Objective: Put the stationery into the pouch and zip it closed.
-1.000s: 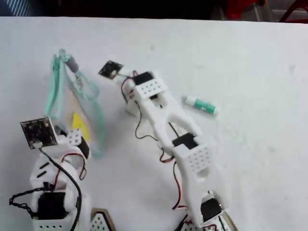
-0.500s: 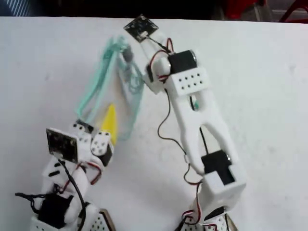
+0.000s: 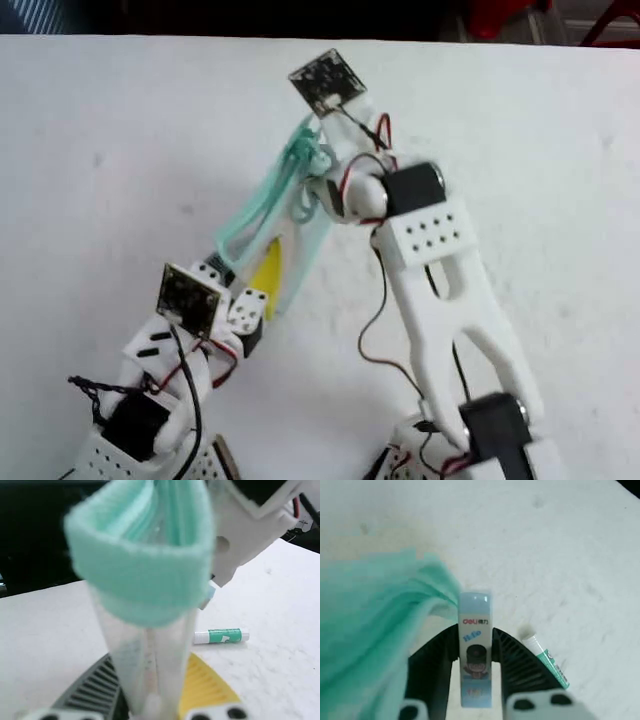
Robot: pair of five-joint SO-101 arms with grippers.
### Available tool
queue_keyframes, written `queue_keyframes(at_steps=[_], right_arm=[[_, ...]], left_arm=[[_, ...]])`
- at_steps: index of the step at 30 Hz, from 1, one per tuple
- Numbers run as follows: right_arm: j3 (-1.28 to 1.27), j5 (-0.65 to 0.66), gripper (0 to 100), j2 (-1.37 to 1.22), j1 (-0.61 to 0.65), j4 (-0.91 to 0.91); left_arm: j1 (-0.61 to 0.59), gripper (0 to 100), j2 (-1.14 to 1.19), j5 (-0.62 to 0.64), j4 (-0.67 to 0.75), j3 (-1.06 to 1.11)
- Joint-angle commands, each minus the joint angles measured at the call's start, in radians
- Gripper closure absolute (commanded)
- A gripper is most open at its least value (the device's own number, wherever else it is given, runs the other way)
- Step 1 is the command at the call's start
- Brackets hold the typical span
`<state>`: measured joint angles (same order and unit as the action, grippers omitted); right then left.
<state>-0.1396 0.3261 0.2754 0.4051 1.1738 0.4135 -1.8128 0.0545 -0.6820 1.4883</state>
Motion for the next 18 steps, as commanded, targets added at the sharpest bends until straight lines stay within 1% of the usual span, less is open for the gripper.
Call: queue_keyframes(at_steps=[1, 4, 6, 9, 11, 15, 18], right_arm=[[-0.120, -0.002, 98.1, 0.140, -0.021, -0.110], [-0.207, -0.002, 98.1, 0.214, -0.035, -0.153], [-0.242, -0.002, 98.1, 0.252, -0.038, -0.171], [-0.285, -0.002, 98.1, 0.286, -0.031, -0.193], [-0.313, -0.003, 98.1, 0.291, -0.031, -0.222], [-0.364, -0.003, 98.1, 0.294, -0.038, -0.280], [-0.371, -0.003, 98.1, 0.303, -0.047, -0.283]], left_arm=[[0.018, 98, -0.010, -0.008, 0.029, -0.008], [0.019, 97, -0.010, -0.006, 0.021, -0.008], [0.044, 97, -0.010, -0.006, -0.002, -0.014], [0.107, 91, -0.010, -0.006, -0.031, -0.012], [0.131, 89, -0.010, -0.006, -0.046, -0.009], [0.108, 89, -0.010, -0.006, -0.048, -0.009], [0.070, 89, -0.010, -0.006, -0.048, -0.012]])
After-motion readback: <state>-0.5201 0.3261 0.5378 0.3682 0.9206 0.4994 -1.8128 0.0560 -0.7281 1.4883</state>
